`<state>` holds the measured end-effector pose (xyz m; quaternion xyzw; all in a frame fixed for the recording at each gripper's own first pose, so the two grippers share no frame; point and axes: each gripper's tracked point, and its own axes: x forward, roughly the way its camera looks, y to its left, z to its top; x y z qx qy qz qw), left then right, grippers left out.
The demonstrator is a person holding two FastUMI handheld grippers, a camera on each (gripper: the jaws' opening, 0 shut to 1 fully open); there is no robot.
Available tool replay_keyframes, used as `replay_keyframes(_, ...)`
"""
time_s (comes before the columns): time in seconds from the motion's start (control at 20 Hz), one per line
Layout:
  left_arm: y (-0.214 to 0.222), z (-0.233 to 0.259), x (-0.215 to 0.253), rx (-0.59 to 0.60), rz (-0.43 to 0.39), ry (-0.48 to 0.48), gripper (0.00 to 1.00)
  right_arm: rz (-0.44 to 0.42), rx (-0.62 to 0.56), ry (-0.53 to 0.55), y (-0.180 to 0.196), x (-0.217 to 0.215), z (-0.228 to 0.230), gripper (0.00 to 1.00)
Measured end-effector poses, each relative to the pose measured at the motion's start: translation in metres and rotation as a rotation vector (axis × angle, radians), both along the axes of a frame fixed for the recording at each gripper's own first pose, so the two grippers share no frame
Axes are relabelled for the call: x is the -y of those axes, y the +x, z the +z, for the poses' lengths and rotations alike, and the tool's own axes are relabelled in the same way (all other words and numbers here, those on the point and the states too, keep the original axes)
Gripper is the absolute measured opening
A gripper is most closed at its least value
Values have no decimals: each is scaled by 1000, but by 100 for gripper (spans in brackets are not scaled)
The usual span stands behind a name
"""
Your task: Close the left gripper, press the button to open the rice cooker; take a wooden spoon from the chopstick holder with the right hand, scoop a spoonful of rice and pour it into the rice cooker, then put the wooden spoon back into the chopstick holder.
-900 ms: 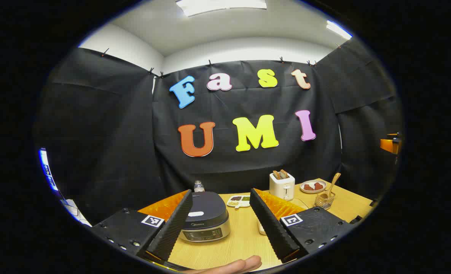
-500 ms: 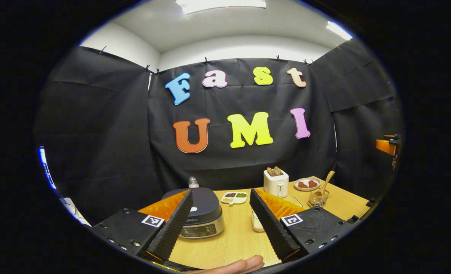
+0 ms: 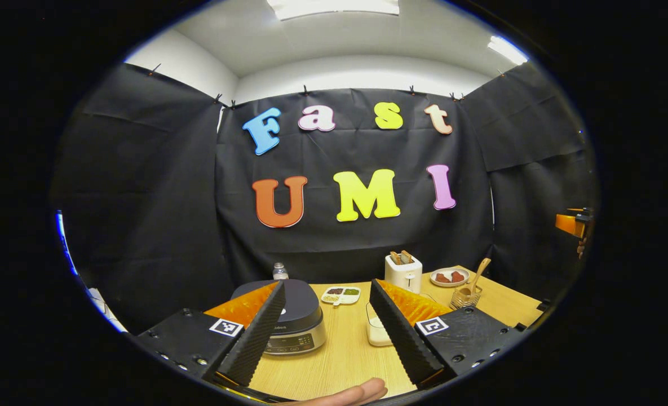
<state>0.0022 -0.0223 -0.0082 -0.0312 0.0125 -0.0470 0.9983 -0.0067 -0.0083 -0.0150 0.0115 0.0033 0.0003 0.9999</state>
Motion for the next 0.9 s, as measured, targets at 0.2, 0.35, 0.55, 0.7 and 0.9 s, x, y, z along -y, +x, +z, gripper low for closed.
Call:
replay_keyframes(0.2, 15, -11, -13, -53, 25, -46, 87, 31, 16, 34, -12, -11, -7, 100)
replay_keyframes(0.35, 32, -19, -21, -56, 24, -57, 57, 31, 22, 38, -18, -14, -14, 100)
replay_keyframes(0.55, 54, -48, -38, -124, 48, -57, 27, 29, 19, 45, -17, -12, -20, 96)
replay_keyframes(0.7, 79, -65, -46, -166, 74, -37, 27, 3, 22, 32, -14, -2, -25, 100)
replay_keyframes(0.9, 104, -100, -60, -291, 108, -3, 0, 32, -3, 46, -11, -6, -36, 100)
